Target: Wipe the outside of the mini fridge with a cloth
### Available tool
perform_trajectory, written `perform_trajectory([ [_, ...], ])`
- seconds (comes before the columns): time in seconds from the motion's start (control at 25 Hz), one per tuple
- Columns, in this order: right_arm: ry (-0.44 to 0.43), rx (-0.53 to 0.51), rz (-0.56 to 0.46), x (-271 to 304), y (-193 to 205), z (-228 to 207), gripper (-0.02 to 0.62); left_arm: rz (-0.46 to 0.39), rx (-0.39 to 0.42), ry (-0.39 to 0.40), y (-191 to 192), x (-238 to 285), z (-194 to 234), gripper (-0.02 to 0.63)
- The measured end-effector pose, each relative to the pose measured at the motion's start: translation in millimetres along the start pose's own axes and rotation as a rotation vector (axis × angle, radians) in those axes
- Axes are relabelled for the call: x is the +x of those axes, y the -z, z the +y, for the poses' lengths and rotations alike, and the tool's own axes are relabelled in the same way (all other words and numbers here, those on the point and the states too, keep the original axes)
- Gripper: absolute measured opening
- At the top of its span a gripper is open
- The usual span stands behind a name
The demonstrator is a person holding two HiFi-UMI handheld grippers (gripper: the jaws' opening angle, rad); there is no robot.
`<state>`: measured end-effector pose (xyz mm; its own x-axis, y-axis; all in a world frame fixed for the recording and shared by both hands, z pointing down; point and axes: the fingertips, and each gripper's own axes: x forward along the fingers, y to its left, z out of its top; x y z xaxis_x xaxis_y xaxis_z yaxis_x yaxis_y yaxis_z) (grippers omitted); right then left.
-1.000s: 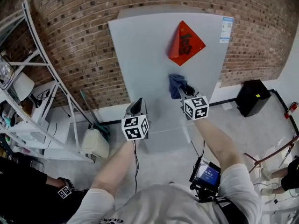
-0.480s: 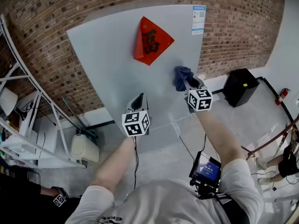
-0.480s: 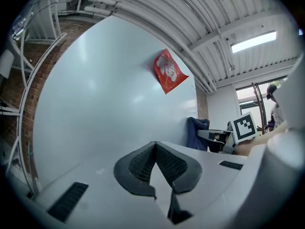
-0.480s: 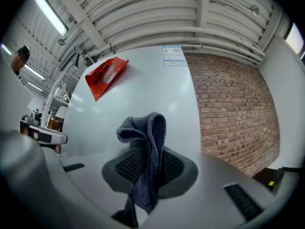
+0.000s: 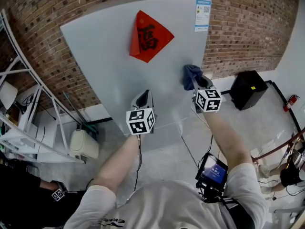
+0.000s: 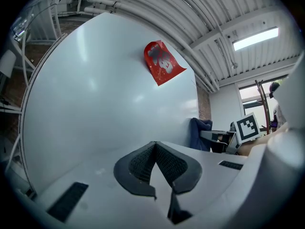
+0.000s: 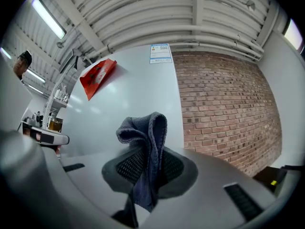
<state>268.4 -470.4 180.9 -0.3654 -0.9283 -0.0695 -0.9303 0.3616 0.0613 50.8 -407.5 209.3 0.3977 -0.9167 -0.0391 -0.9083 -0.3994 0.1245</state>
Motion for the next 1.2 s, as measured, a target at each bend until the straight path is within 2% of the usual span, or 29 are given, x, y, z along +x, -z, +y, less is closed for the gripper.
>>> perform_trajectory([
  [0.12, -0.029, -0.008, -0.008, -4, 1, 13, 0.058, -0.002, 0.006, -0.025, 0, -8, 11, 0.003],
  [0.36, -0.118, -0.018, -0.021, -3, 0, 66, 0.058, -0.006, 0.005, -0.087, -1, -38, 43, 0.003],
  [0.92, -0.393, -0.014, 0.016, 16, 35, 268, 0.058, 0.027, 0.012, -0.259, 9, -146, 148, 0.003],
  [1.2, -0.469, 0.002, 0.066, 36, 68, 358, 0.058, 0.067, 0.016, -0.322, 24, -193, 193, 0.003],
])
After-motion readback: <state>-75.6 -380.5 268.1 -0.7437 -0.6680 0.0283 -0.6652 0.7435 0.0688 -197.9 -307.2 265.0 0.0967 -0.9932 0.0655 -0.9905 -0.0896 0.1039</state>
